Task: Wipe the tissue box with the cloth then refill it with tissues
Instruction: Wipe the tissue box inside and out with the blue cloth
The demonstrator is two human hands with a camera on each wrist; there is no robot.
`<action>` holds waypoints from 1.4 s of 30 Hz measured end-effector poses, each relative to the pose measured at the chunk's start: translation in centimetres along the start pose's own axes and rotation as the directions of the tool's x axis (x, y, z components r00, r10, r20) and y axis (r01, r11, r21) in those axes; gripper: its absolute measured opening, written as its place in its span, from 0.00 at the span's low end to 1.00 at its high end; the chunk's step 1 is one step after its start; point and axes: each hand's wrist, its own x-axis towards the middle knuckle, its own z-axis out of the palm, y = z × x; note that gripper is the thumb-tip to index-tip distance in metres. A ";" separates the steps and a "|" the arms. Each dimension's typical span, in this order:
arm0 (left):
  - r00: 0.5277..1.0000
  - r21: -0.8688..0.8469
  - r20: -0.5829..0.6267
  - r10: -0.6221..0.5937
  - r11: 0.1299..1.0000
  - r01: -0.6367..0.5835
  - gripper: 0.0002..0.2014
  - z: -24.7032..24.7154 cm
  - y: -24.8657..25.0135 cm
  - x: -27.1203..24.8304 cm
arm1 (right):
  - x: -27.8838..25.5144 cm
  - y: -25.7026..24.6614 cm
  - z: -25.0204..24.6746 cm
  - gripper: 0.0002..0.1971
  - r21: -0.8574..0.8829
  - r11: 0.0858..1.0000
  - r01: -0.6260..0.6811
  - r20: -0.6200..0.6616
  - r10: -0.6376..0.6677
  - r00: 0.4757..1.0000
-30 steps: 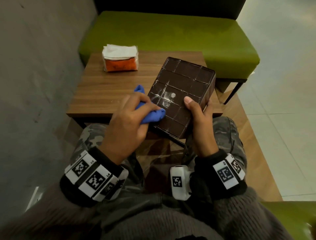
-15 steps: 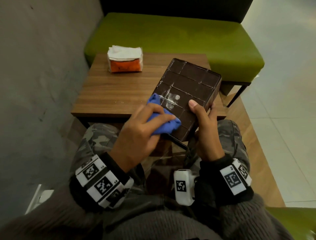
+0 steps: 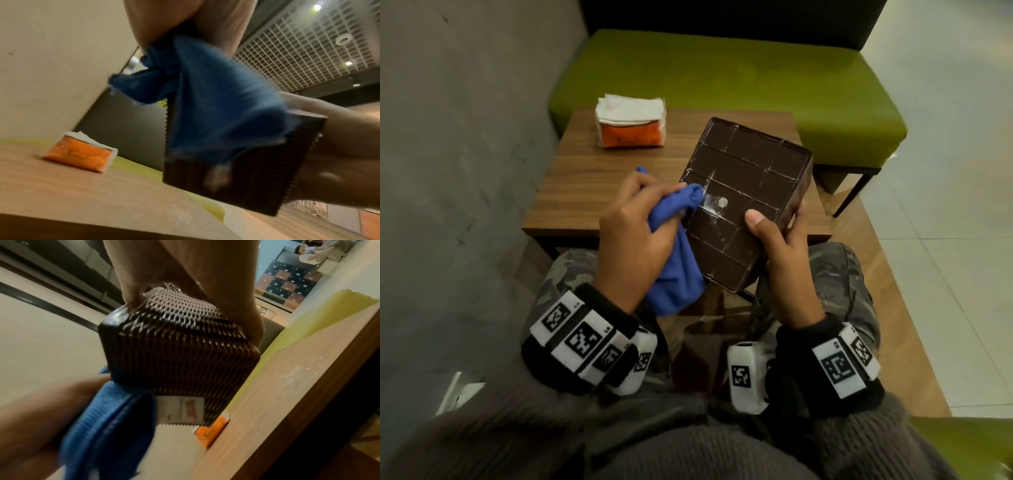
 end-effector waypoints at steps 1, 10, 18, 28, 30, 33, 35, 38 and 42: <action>1.000 0.001 -0.015 -0.003 1.000 0.003 0.13 0.1 0.3 -0.1 | -0.1 0.0 0.2 0.44 0.009 1.000 0.007 -0.013 -0.007 1.000; 0.994 -0.059 -0.058 -0.091 0.994 0.088 0.11 0.7 0.2 -0.9 | -0.6 0.5 0.6 0.46 -0.090 0.993 0.072 -0.066 -0.078 0.995; 0.987 0.072 0.160 0.033 0.996 -0.045 0.13 0.7 1.3 -0.9 | -0.7 1.1 0.2 0.50 -0.111 0.987 0.119 -0.108 -0.131 0.986; 0.962 0.226 0.245 0.124 0.957 -0.181 0.15 0.1 1.4 -1.1 | -0.2 2.0 -0.4 0.52 -0.207 0.972 0.109 -0.158 -0.143 0.977; 0.975 0.258 0.216 0.060 0.959 -0.116 0.14 -0.2 0.7 -0.7 | -0.3 2.1 -0.2 0.55 -0.245 0.964 0.105 -0.168 -0.149 0.974; 0.953 0.273 0.282 0.115 0.942 -0.194 0.14 0.3 2.4 -2.0 | -0.1 2.1 0.0 0.60 -0.280 0.956 0.090 -0.169 -0.141 0.975; 0.933 0.259 0.328 0.148 0.936 -0.239 0.14 0.2 3.0 -2.6 | -0.2 2.2 0.0 0.60 -0.297 0.950 0.100 -0.162 -0.153 0.975; 0.963 0.269 0.266 0.035 0.957 -0.109 0.13 -0.1 1.2 -1.4 | -0.6 2.0 0.0 0.61 -0.355 0.924 0.143 -0.151 -0.207 0.967; 0.986 0.208 0.163 0.044 0.975 -0.078 0.14 0.0 1.7 -1.4 | -0.4 1.3 0.6 0.61 -0.366 0.915 0.168 -0.142 -0.233 0.962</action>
